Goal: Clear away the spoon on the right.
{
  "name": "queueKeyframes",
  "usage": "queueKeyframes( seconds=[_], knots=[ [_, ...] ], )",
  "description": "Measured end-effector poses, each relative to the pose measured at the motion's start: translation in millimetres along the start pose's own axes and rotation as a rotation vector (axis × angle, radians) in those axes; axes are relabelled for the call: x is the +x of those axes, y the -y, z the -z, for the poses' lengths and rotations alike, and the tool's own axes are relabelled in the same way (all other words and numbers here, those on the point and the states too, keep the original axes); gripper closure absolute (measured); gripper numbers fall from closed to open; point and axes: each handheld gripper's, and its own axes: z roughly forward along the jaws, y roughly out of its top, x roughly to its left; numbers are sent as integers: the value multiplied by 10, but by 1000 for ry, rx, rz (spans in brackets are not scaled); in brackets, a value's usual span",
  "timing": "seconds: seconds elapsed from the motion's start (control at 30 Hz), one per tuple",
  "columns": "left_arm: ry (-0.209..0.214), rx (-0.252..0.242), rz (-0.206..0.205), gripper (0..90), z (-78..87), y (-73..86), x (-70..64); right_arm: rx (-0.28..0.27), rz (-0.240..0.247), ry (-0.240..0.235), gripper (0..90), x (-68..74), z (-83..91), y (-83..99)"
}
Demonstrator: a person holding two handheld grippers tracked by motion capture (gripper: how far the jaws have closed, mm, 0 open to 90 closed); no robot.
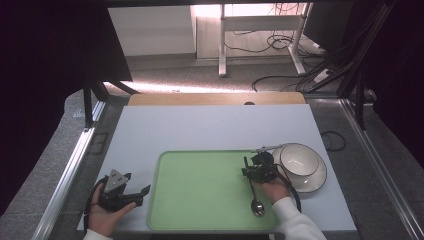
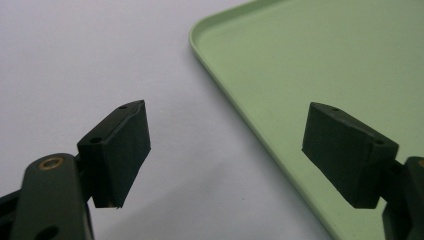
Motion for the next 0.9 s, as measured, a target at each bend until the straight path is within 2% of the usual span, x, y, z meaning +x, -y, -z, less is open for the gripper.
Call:
queueKeyframes(
  seconds=[0.1, 0.17, 0.23, 0.37, 0.47, 0.63, 0.77, 0.9],
  knots=[
    [0, 1, 0, 188, -1, 1, 2, 8, 16, 19, 561, 7, 7, -4],
    [0, -1, 0, 188, 1, 1, 4, -7, 18, 43, 501, 14, 27, -7],
    [0, -1, 0, 188, 2, 0, 6, -26, 20, 38, 455, 16, 69, -24],
    [0, -1, 0, 188, 3, 1, 7, -106, 64, 10, 421, 25, 181, -52],
    [0, -5, 1, 188, 6, 0, 6, -161, 88, -43, 411, 21, 257, -65],
    [-1, -12, 4, 188, 13, -3, 7, -207, 122, -98, 381, -18, 351, -62],
    [4, -16, 7, 187, 10, -10, 5, -235, 142, -120, 363, -57, 451, -41],
    [11, -22, 13, 187, 8, -17, 9, -264, 169, -89, 359, -107, 585, 33]
  ],
)
